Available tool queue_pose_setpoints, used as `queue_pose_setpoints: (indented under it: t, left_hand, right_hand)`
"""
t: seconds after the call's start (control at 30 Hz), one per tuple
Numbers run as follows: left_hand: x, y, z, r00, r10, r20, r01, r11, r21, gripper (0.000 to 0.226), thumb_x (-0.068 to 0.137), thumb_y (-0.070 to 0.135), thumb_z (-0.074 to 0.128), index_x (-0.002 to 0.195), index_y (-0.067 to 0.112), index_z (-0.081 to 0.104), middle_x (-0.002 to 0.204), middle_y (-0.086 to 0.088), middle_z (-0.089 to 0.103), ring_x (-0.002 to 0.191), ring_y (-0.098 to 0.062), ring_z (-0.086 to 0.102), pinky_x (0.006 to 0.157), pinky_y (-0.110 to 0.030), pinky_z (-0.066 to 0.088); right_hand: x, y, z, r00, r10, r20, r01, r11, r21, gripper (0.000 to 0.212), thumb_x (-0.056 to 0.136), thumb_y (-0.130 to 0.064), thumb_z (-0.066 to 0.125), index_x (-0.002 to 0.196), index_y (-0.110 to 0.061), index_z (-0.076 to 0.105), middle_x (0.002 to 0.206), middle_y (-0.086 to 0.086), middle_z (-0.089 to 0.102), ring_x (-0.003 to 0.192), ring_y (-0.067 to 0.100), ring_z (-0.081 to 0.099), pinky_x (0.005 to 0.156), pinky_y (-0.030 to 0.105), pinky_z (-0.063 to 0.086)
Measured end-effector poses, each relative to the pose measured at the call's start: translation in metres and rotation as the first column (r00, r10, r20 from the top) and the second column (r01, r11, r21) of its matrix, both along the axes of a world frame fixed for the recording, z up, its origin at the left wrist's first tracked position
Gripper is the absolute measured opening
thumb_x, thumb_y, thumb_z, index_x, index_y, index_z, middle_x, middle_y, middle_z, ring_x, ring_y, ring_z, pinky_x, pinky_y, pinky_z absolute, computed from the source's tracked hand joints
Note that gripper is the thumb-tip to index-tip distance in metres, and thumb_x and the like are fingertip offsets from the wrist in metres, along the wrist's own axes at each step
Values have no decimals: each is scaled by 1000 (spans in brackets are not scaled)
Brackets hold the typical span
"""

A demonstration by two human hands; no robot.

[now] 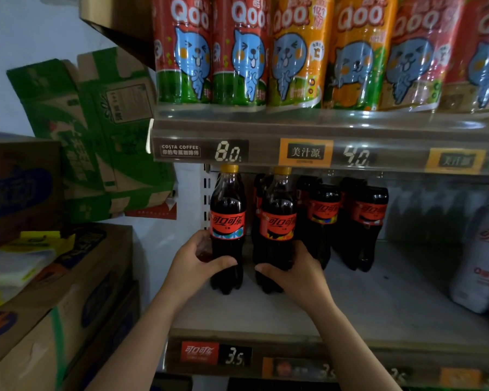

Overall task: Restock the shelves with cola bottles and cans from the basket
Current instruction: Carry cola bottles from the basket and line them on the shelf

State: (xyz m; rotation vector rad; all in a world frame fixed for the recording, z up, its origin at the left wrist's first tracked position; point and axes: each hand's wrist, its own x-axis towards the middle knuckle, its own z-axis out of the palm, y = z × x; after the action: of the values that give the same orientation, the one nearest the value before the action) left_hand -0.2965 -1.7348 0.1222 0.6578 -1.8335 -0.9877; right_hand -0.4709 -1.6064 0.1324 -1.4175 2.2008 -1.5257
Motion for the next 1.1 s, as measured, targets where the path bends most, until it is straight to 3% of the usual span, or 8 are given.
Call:
queue_pose_setpoints:
  t: [0.2,0.33,0.77,0.87,1.0,1.1]
  left_hand:
    - [0,1,1,999,20,29,-19,1000,-18,52,68,32,83,112,29,57,104,16,68,94,12,61,74,-7,44]
    - [-1,0,0,1000,7,19,-7,1000,-9,56,67,33,83,116,28,57,108,15,68,100,6,61,81,-13,45]
    - [0,3,0,1000,15,14,-16,1000,7,59,68,33,83,121,29,56,106,15,69,97,11,61,79,-11,45]
    - [1,5,-2,1000,9,-1,-9,1000,18,69,64,40,84,125,24,56,108,12,69,100,3,64,86,-19,50]
    - [4,4,2,1000,7,-4,-7,1000,30,66,66,32,85,124,25,55,108,12,69,102,-1,63,88,-23,49]
    - [11,5,12,998,28,-58,-27,999,31,58,68,28,80,119,31,53,106,13,67,96,6,63,83,-19,48]
  right_hand:
    - [1,-3,-2,998,-48,-50,48,999,0,71,63,-48,84,118,-19,48,113,-1,66,105,21,63,74,27,47]
    - [1,-2,-2,997,-45,-57,45,999,-1,71,63,-48,85,116,-20,46,111,-2,66,104,20,63,73,26,46]
    - [0,1,0,1000,-10,-18,11,999,37,80,63,-51,83,125,-20,46,118,-3,63,108,18,61,77,27,46]
    - [0,3,-1,1000,-19,-24,20,999,47,82,60,-57,82,126,-22,47,117,-5,64,109,16,60,82,31,50]
    - [2,13,2,1000,-13,1,13,999,-44,77,62,-56,81,124,-24,47,112,-11,60,108,9,57,87,30,49]
    - [8,24,8,998,-14,61,26,980,-198,68,69,-54,77,125,-27,47,116,-12,59,107,4,56,87,27,48]
